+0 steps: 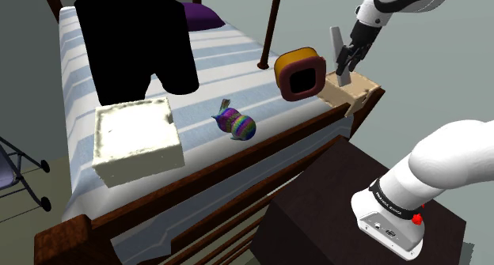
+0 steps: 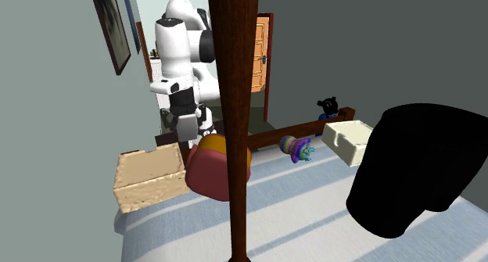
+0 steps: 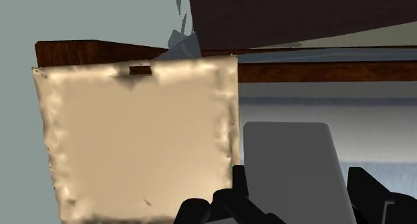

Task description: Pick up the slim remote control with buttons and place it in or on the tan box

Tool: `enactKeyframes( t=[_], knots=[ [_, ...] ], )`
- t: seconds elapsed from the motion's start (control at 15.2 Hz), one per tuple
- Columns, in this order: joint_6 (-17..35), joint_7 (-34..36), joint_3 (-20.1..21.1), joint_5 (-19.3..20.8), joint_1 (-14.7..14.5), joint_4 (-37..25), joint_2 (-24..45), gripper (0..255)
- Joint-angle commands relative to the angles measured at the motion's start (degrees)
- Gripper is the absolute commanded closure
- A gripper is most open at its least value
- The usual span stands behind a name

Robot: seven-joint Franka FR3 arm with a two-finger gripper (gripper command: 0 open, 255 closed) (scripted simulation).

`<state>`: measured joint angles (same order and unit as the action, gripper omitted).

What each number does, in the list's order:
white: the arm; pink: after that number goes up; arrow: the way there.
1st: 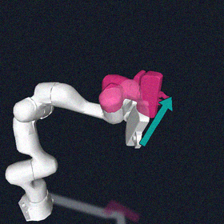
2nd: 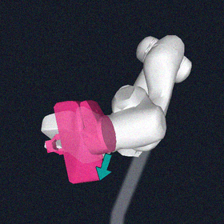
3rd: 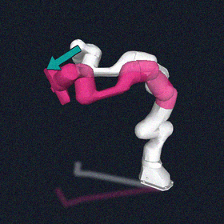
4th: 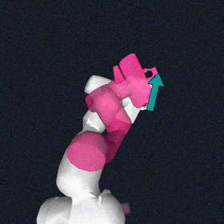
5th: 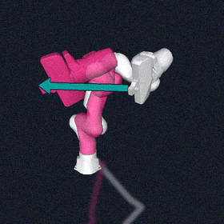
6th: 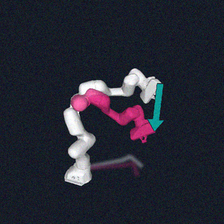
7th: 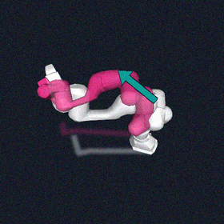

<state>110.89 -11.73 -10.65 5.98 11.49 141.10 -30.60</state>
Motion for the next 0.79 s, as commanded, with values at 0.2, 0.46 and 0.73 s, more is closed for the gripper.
enactKeyframes(
  t=[0.2, 0.46, 0.73],
  knots=[
    [-0.7, -7.2, -5.6, 3.0, 3.2, -0.8, -0.4, 255],
    [-0.6, -12.9, -10.2, 5.1, 5.4, -2.5, 0.8, 255],
    [1.8, -14.0, -11.5, 5.6, 5.9, -1.0, 1.7, 255]
  ],
)
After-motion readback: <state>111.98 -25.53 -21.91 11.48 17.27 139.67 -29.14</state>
